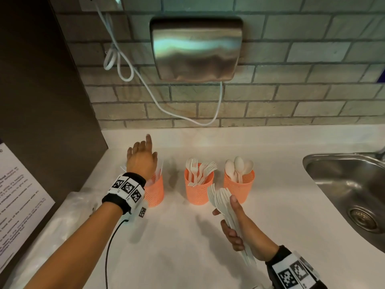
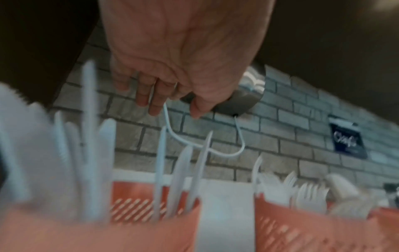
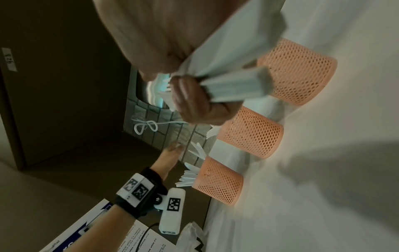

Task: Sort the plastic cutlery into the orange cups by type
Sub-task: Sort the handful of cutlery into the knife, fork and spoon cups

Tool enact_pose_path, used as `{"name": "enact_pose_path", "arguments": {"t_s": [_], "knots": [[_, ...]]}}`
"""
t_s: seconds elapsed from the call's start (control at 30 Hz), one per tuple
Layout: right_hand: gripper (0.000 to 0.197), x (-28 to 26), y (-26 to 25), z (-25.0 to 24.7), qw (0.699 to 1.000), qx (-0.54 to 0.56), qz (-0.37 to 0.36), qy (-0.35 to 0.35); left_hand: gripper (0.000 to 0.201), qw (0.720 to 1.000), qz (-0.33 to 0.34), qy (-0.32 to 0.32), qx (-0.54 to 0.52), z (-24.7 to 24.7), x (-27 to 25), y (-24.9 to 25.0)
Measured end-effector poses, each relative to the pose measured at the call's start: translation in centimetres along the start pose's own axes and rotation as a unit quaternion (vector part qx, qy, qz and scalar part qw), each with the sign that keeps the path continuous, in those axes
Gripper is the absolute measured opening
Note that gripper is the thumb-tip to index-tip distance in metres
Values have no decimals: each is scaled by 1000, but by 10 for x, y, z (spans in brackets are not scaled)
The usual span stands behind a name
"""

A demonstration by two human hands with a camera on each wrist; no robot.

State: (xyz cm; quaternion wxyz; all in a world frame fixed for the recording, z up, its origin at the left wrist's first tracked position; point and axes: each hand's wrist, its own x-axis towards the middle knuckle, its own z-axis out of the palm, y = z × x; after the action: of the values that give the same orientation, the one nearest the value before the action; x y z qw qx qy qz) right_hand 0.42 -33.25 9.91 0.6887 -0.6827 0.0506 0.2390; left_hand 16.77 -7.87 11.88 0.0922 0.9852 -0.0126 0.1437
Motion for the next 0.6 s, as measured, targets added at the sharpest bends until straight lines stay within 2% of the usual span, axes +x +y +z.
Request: {"name": "enact_pose_path", "arguments": {"t_s": [0.1, 0.13, 0.23, 0.33, 0.43, 0.47, 0.6], "knots": [[64, 3, 2, 0, 999, 53, -6, 6, 39, 977, 38, 65, -198, -24, -21, 23], [61, 5, 2, 1, 998, 61, -11, 10, 31, 960, 43, 55, -272, -30, -33, 33], [44, 9, 3, 6, 998, 49, -25, 28, 13, 891, 44, -41, -449, -36, -76, 63], [34, 10, 2, 12, 996, 31, -58, 52, 8, 852, 21, -137, -504, -21, -118, 90], [31, 9, 3, 20, 993, 4, -93, 65, 49, 828, -25, -175, -532, -5, -146, 116], [30, 8, 3, 22, 993, 4, -99, 65, 53, 822, -36, -169, -542, 1, -149, 123], [26, 3, 4, 26, 989, 8, -123, 76, 21, 813, -97, -117, -562, 15, -146, 137]]}}
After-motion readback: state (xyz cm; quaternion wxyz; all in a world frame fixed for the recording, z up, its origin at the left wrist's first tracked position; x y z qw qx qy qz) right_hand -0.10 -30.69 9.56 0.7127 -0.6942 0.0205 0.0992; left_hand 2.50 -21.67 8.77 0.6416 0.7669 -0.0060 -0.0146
